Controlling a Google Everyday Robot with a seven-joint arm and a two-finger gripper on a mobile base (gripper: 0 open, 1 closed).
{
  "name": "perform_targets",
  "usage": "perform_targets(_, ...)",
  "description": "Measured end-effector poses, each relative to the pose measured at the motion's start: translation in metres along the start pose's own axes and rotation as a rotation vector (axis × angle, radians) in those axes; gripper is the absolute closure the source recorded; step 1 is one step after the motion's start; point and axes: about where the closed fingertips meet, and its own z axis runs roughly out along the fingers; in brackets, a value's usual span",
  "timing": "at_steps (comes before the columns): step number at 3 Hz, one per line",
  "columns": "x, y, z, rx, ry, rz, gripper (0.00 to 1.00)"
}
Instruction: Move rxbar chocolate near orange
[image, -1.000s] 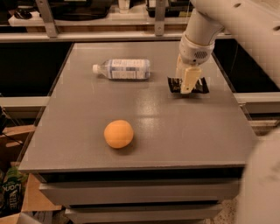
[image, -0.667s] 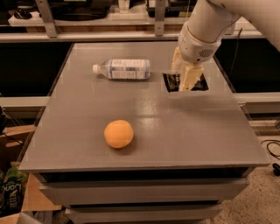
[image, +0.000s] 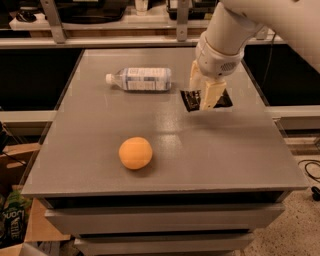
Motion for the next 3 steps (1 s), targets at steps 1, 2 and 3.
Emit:
perform_targets(1,-0.027,0.017,0.009,-0.018,-0.005,-0.128,1.0)
perform_targets(2,-0.056,0.041,0.019,-0.063,-0.013,-0.27,1.0)
perform_targets(3,-0.075,0.061,0.031,-0.123,-0.028,-0.385,1.0)
